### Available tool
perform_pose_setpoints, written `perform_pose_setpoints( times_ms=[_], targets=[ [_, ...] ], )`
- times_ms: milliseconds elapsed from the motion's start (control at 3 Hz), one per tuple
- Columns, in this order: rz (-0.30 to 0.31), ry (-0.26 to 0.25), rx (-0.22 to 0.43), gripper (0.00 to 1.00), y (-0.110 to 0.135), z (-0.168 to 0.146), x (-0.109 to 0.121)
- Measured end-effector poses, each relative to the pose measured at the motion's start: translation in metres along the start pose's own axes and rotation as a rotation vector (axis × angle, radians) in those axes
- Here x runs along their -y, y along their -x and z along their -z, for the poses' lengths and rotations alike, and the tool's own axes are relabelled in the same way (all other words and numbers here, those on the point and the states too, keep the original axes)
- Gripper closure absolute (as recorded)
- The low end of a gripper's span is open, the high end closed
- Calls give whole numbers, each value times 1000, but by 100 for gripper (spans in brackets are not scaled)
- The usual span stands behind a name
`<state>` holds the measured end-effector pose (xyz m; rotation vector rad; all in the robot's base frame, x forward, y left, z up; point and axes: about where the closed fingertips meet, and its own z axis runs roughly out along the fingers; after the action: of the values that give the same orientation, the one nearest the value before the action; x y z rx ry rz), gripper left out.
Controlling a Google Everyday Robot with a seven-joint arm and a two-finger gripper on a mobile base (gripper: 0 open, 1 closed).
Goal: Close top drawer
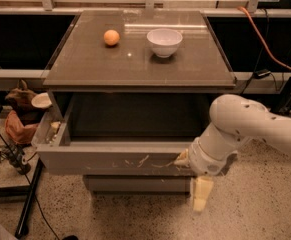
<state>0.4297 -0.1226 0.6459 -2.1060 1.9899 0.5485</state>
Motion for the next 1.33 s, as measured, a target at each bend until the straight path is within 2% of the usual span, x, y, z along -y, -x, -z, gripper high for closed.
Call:
perform_pose_setpoints(
  times_ms=[333, 667, 1000, 1333],
  targets=[
    [41, -33, -8, 0, 3, 7, 22],
    [78, -93, -16, 0, 8, 18, 57],
    [79, -93, -16, 0, 8, 17, 57],
    [99, -92, -22, 0, 5, 8, 78]
  ],
)
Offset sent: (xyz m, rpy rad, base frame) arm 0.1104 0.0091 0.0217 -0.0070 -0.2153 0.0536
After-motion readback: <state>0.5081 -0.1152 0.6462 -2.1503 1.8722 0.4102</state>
